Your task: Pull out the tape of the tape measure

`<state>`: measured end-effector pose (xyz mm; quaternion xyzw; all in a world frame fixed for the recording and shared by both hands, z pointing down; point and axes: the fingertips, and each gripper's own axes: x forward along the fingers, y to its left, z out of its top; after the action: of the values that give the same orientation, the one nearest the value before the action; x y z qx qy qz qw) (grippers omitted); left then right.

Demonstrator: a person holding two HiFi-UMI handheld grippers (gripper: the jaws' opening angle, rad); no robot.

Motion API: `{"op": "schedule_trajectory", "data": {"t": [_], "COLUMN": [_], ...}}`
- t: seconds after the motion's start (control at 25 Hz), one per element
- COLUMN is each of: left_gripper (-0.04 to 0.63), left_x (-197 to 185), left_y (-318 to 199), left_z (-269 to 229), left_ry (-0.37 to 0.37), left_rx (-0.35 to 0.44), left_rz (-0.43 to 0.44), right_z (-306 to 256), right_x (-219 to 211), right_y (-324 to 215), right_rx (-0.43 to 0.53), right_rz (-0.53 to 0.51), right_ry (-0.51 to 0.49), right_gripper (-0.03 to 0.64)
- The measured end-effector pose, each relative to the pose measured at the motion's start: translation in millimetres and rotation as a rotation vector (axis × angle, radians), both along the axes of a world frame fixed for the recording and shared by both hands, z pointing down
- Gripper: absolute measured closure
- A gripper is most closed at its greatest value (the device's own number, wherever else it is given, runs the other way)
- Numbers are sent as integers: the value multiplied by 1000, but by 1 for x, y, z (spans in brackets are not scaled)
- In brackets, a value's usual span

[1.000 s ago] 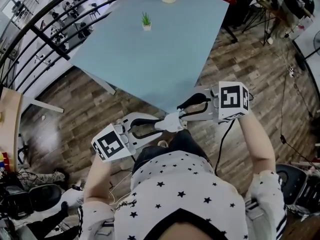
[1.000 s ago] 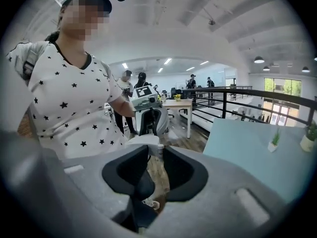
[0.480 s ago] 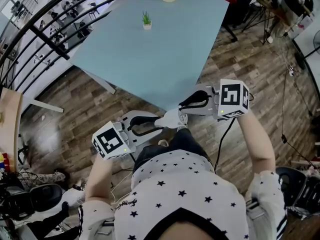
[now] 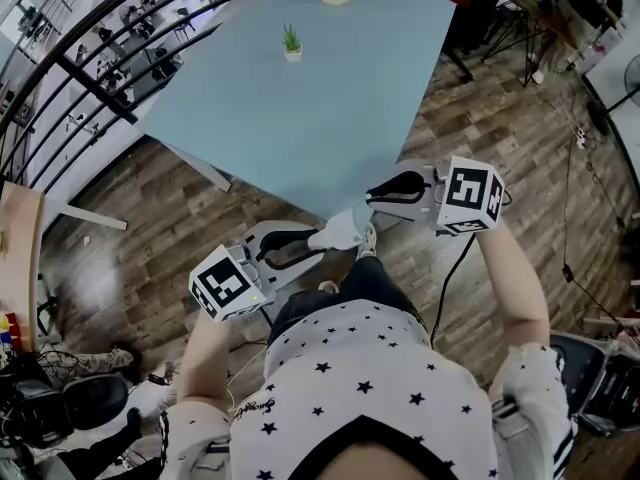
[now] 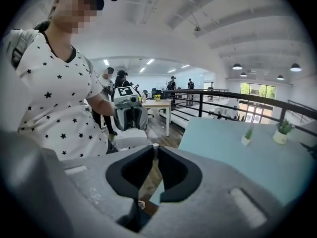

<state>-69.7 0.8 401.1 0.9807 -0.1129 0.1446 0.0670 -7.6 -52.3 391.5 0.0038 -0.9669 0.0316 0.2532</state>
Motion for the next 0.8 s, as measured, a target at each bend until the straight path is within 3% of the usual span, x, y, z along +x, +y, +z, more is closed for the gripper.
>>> {"op": "schedule_trajectory", "data": {"t": [0.56, 0.8], "left_gripper": [479, 479], "left_x": [-4, -10], "left_y": [-22, -30], "left_z": [7, 12], "left_ry": [-22, -9], "left_rx": [37, 25], "left_rz": [-107, -168], "right_z": [17, 24], "right_x": [16, 34], "right_y": [-61, -94], "right_rx": [73, 128], "right_rz": [241, 401], "right_ry": [32, 60], "right_gripper": [575, 575]}}
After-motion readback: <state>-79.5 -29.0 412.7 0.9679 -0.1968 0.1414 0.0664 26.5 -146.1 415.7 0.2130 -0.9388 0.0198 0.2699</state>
